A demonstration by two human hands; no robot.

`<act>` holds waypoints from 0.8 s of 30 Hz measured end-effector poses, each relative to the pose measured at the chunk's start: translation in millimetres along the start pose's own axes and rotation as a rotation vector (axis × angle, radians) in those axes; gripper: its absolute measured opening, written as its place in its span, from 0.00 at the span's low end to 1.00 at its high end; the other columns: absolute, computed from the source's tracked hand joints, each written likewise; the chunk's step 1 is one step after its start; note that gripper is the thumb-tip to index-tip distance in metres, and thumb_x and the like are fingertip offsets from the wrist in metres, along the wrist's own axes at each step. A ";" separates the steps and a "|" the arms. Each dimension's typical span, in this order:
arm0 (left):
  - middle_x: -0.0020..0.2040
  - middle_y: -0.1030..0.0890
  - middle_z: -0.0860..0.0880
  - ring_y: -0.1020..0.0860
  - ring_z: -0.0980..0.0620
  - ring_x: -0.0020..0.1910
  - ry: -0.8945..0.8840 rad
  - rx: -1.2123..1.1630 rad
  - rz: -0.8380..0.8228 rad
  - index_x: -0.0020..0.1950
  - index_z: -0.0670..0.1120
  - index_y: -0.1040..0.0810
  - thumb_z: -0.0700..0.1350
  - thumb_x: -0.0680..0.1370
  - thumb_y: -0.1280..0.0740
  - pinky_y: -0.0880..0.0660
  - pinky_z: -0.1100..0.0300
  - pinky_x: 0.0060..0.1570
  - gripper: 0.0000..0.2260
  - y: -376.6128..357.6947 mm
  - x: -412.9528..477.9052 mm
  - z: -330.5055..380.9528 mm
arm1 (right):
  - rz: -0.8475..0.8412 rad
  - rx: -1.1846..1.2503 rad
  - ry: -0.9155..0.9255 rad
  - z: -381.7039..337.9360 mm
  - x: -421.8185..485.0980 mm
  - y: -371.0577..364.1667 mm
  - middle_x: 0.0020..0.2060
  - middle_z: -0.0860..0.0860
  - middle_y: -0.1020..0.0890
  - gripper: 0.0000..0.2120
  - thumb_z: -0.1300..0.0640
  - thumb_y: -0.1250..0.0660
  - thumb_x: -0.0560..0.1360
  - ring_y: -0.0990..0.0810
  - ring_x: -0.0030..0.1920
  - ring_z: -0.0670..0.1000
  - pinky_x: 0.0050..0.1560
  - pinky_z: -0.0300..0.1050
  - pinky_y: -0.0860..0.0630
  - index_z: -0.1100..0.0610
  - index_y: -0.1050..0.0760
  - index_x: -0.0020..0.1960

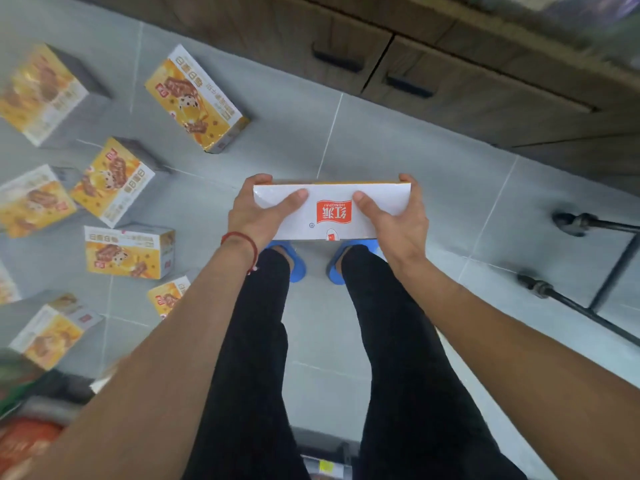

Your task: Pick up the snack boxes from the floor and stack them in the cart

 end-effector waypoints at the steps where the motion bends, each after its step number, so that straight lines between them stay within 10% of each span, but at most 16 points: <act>1: 0.60 0.22 0.53 0.21 0.50 0.58 -0.004 0.009 0.000 0.65 0.58 0.27 0.65 0.62 0.23 0.20 0.53 0.56 0.34 5.3 -16.5 9.2 | 0.005 0.013 -0.001 -9.4 -14.3 10.0 0.59 0.45 0.23 0.38 0.44 0.20 0.71 0.21 0.59 0.49 0.61 0.43 0.20 0.48 0.34 0.75; 19: 0.59 0.21 0.53 0.20 0.50 0.57 -0.244 0.246 -0.077 0.63 0.60 0.29 0.66 0.67 0.25 0.19 0.48 0.57 0.29 37.8 -205.4 152.2 | 0.115 0.323 -0.080 -72.5 -176.1 139.7 0.58 0.45 0.21 0.35 0.44 0.21 0.71 0.17 0.57 0.50 0.57 0.56 0.16 0.45 0.34 0.72; 24: 0.58 0.22 0.52 0.20 0.48 0.56 -0.364 0.319 -0.120 0.66 0.55 0.29 0.63 0.71 0.25 0.19 0.51 0.56 0.28 27.8 -229.9 189.6 | 0.191 0.477 -0.072 -73.8 -201.3 165.3 0.60 0.47 0.21 0.29 0.46 0.28 0.79 0.17 0.53 0.46 0.50 0.40 0.16 0.46 0.34 0.75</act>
Point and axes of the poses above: each hand's wrist, its own x-axis towards the middle knuckle, its own y-axis out of the back of the hand, z = x × y, the point moved 10 cm from there along x, towards the middle knuckle
